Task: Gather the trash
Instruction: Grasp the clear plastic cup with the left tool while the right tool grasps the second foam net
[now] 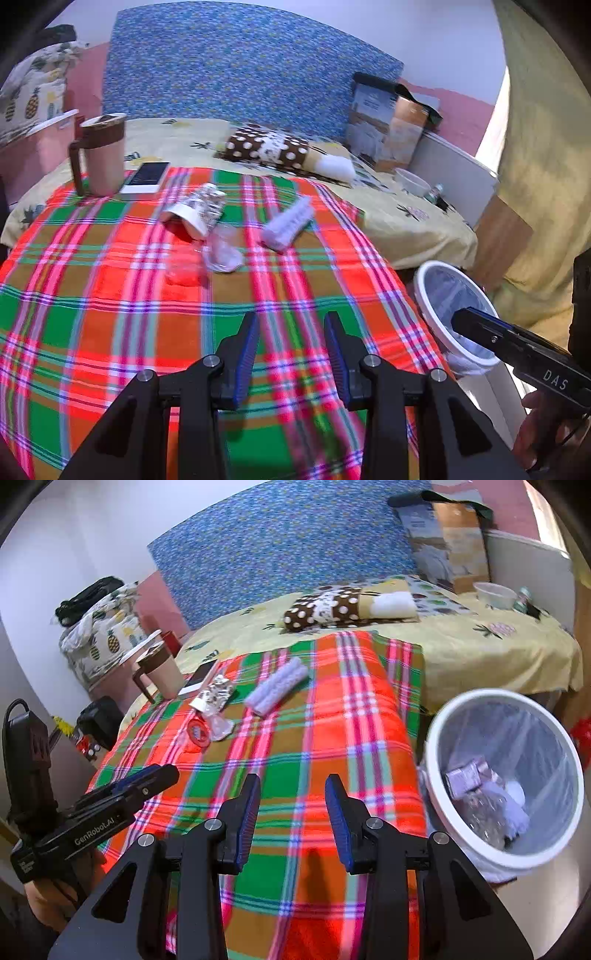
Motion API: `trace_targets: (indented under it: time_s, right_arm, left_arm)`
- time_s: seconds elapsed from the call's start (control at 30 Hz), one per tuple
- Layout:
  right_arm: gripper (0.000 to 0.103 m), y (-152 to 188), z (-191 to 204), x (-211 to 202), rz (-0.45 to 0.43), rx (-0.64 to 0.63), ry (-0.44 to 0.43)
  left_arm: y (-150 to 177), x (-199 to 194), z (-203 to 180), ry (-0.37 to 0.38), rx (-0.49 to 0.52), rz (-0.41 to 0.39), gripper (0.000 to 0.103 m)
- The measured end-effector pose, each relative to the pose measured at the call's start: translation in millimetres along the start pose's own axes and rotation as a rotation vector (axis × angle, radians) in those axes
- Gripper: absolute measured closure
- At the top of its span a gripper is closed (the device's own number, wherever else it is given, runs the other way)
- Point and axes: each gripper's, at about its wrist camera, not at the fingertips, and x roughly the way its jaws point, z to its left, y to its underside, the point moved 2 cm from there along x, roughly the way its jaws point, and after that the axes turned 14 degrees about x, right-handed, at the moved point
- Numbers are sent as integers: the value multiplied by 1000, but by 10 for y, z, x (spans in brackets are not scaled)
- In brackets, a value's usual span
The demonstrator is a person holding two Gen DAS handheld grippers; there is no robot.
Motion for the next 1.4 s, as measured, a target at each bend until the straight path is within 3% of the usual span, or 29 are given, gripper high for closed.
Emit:
trace_targets:
  time_s: [0.13,0.2,0.23,0.53,0.63,1.07,1.4]
  right_arm:
    - [62,-47,132,85,7,-23,-25]
    - [41,-72,180,125,11,-25,-39]
    - [40,-87,205,151,11,-26,-46]
    - [40,-162,295,349,29,-40,-39]
    - [40,-181,308,422,40,-40,-40]
    - [40,-289,377,691,67,-44,-37]
    - [40,-383,414,918,74,10,-18]
  left_arm:
    - [-29,-8,213,-41,-24,4,66]
    - [-52,18,315,-53,-38,9,66]
    - [-58,28,353,-60,-43,9,66]
    - [-127,313,724,-100,-94,47,65]
    - [-136,457,787,-104,-114,59,52]
    - [-148,974,1054,-95,-182,109,51]
    - [-101,1034,1109,-69,-196,83,57]
